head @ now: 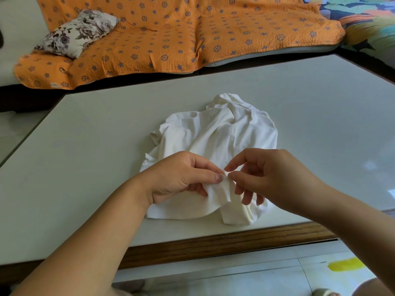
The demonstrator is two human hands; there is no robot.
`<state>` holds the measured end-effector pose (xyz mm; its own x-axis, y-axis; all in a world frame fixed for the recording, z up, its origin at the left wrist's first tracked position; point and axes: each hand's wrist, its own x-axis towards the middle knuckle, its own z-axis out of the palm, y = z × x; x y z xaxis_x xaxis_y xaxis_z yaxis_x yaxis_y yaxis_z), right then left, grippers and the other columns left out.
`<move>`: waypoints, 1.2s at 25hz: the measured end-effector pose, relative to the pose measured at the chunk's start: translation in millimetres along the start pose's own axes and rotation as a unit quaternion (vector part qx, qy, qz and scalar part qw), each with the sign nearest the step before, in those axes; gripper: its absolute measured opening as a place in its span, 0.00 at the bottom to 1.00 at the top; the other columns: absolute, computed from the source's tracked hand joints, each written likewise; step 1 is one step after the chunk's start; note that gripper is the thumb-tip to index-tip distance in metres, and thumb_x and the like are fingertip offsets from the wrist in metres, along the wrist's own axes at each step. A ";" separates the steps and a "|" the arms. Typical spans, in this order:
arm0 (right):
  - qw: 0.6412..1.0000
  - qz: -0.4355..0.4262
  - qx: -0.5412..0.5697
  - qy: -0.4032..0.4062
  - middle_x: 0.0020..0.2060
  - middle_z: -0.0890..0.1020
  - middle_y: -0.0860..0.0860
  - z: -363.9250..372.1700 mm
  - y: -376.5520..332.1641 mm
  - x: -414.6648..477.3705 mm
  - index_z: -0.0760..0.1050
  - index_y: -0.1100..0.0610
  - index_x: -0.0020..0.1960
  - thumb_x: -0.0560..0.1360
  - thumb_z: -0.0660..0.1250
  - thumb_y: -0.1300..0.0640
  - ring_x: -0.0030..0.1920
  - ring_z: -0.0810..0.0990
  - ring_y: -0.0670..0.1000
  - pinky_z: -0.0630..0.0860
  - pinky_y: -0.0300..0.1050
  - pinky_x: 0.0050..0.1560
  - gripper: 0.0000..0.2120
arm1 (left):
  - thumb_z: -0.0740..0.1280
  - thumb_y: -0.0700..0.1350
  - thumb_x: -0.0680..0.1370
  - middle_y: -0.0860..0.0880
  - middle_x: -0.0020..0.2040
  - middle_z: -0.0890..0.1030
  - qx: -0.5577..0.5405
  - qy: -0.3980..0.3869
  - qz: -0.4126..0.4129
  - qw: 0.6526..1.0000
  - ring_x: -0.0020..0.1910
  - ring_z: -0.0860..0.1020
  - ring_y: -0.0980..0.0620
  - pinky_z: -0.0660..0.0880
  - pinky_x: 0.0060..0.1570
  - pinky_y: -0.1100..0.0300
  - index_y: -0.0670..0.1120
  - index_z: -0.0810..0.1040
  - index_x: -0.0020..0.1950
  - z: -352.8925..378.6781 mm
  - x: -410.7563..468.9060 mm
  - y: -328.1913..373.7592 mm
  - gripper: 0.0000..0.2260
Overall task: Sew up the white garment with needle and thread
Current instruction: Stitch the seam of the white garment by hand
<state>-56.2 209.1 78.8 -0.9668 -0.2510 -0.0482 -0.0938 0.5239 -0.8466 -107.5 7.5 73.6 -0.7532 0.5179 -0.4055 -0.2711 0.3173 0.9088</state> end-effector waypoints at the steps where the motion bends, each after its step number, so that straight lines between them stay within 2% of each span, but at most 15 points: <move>1: 1.000 -0.008 -0.011 0.006 0.31 0.84 0.48 1.4 0.1 -0.8 0.79 0.49 0.47 0.77 0.69 0.56 0.29 0.82 0.44 0.77 0.36 0.30 0.03 | 0.71 0.38 0.75 0.49 0.41 0.85 0.001 -0.002 0.000 1.000 0.39 0.81 0.57 0.77 0.38 0.65 0.44 0.86 0.45 0.2 -0.4 0.4 0.05; 8: 0.993 -0.032 -0.109 0.014 0.30 0.83 0.40 7.0 0.2 -0.3 0.76 0.46 0.43 0.78 0.66 0.53 0.30 0.82 0.41 0.81 0.47 0.37 0.06 | 0.71 0.39 0.74 0.48 0.42 0.85 0.013 0.001 -0.011 1.000 0.40 0.82 0.56 0.77 0.38 0.65 0.43 0.86 0.47 3.1 -1.0 1.0 0.04; 14: 0.992 -0.028 -0.116 0.039 0.30 0.82 0.37 4.0 0.3 2.7 0.74 0.48 0.42 0.79 0.63 0.55 0.29 0.81 0.40 0.77 0.36 0.34 0.07 | 0.71 0.38 0.75 0.49 0.40 0.85 0.008 0.008 -0.012 1.000 0.39 0.82 0.57 0.77 0.37 0.66 0.44 0.86 0.45 3.2 -2.5 2.9 0.04; 19: 0.991 -0.023 -0.129 0.038 0.32 0.82 0.35 4.3 2.2 3.2 0.73 0.47 0.42 0.80 0.62 0.55 0.29 0.81 0.39 0.77 0.36 0.33 0.08 | 0.71 0.37 0.74 0.49 0.39 0.85 0.008 0.009 -0.010 1.000 0.37 0.81 0.57 0.77 0.36 0.66 0.45 0.86 0.43 4.1 -2.9 3.9 0.06; 25: 1.000 0.004 -0.006 0.023 0.33 0.84 0.47 -2.8 -1.5 3.3 0.79 0.48 0.50 0.80 0.64 0.56 0.27 0.81 0.44 0.75 0.34 0.29 0.06 | 0.71 0.37 0.75 0.50 0.39 0.85 0.018 0.009 -0.005 1.000 0.38 0.81 0.58 0.77 0.37 0.66 0.46 0.86 0.43 2.5 -4.5 3.4 0.06; 30: 1.000 0.011 -0.012 -0.020 0.32 0.84 0.48 1.3 -0.4 1.0 0.81 0.49 0.49 0.79 0.65 0.55 0.28 0.82 0.45 0.76 0.35 0.29 0.06 | 0.71 0.37 0.75 0.50 0.40 0.85 0.030 0.014 0.002 0.999 0.39 0.80 0.57 0.76 0.37 0.66 0.45 0.86 0.45 2.7 -3.8 3.1 0.05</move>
<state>-56.8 207.6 78.4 -0.9586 -0.2705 -0.0887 -0.0779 0.5490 -0.8322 -103.9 8.7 77.7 -0.7708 0.4968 -0.3987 -0.2327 0.3630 0.9022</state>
